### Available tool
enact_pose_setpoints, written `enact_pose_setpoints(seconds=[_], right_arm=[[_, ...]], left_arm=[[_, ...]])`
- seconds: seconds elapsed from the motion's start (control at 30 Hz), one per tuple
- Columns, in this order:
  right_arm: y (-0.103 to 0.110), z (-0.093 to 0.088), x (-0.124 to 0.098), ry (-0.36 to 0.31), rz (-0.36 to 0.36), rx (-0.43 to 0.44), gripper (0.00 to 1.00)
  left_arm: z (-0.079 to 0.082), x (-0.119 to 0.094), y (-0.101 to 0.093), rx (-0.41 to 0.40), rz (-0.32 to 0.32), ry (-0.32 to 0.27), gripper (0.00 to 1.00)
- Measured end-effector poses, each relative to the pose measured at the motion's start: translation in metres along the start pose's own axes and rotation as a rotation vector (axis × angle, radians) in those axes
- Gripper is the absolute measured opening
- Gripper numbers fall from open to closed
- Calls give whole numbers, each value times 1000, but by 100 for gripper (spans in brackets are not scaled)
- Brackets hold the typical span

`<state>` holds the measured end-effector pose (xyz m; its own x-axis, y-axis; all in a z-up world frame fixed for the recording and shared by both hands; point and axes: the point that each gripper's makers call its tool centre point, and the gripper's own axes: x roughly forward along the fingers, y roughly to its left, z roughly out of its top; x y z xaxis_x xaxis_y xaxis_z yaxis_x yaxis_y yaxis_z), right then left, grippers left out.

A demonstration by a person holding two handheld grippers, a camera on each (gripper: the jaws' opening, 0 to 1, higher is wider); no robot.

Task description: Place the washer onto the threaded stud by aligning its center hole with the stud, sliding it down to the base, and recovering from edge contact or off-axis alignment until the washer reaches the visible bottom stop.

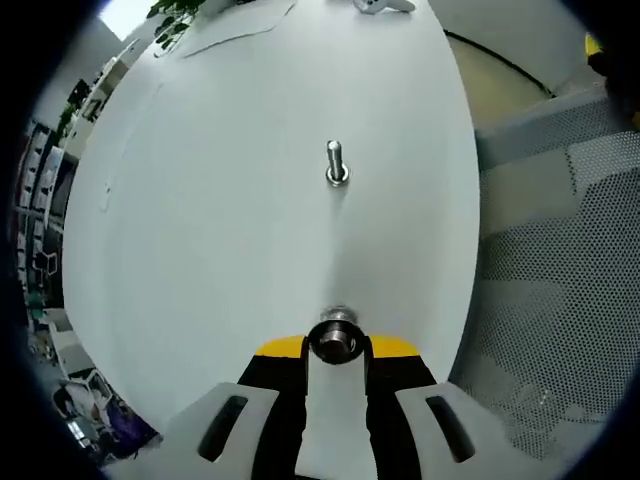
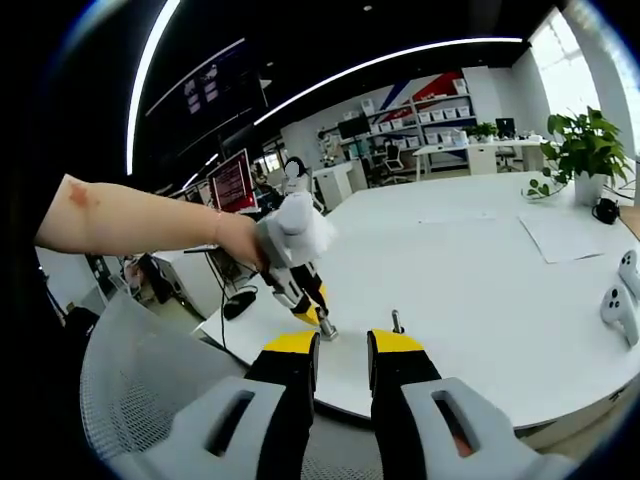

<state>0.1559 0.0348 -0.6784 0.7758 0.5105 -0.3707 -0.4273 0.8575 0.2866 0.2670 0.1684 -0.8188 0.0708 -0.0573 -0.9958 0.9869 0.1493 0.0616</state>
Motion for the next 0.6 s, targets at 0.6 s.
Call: enact_pose_setpoints(seconds=[0.6], right_arm=[[-1, 1, 0, -7, -1, 3, 22]], left_arm=[[-6, 38, 1, 6, -13, 63, 19]])
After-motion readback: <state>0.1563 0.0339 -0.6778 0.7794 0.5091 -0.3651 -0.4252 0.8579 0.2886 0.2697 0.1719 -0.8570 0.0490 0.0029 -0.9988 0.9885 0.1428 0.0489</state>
